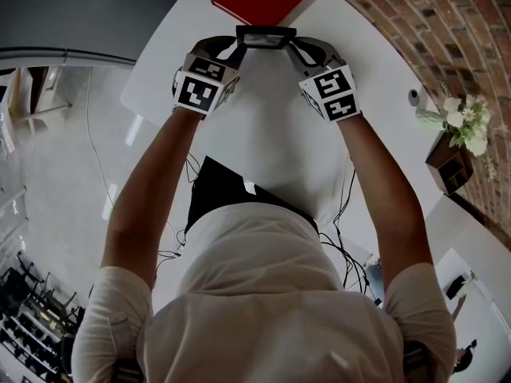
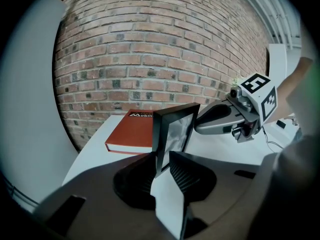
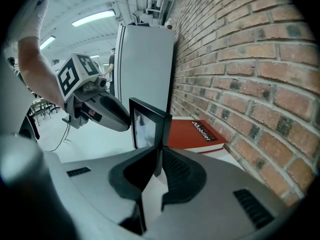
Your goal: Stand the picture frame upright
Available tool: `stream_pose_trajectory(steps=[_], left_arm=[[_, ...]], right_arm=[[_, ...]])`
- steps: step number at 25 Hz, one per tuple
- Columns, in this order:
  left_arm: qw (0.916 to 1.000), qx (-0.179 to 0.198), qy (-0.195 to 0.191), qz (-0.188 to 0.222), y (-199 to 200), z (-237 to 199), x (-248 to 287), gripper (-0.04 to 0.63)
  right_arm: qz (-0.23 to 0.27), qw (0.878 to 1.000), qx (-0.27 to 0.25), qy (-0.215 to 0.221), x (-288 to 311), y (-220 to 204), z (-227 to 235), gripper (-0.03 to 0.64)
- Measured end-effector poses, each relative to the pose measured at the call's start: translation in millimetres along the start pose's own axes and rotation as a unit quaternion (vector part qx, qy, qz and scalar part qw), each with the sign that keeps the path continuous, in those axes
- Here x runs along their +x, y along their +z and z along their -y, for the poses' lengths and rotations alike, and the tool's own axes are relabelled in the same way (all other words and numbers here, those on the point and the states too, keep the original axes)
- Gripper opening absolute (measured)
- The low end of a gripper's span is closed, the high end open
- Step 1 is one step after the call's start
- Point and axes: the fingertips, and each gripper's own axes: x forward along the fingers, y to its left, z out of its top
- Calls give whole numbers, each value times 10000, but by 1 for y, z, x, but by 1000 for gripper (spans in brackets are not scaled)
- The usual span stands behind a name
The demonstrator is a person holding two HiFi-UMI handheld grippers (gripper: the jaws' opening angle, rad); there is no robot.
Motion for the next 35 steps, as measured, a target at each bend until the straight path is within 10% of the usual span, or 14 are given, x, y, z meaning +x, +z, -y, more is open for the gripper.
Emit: stream_pose_trajectory(steps=[21,35], left_arm=[[9994,-311,155,45,-14,13,-29,95],[9954,-732,385,481,-39,127,-148,104]], right_arm=[[-50,9998,122,-119,-35,-11,-13,34],[389,9985,372,83,-173,-39,-85,34]])
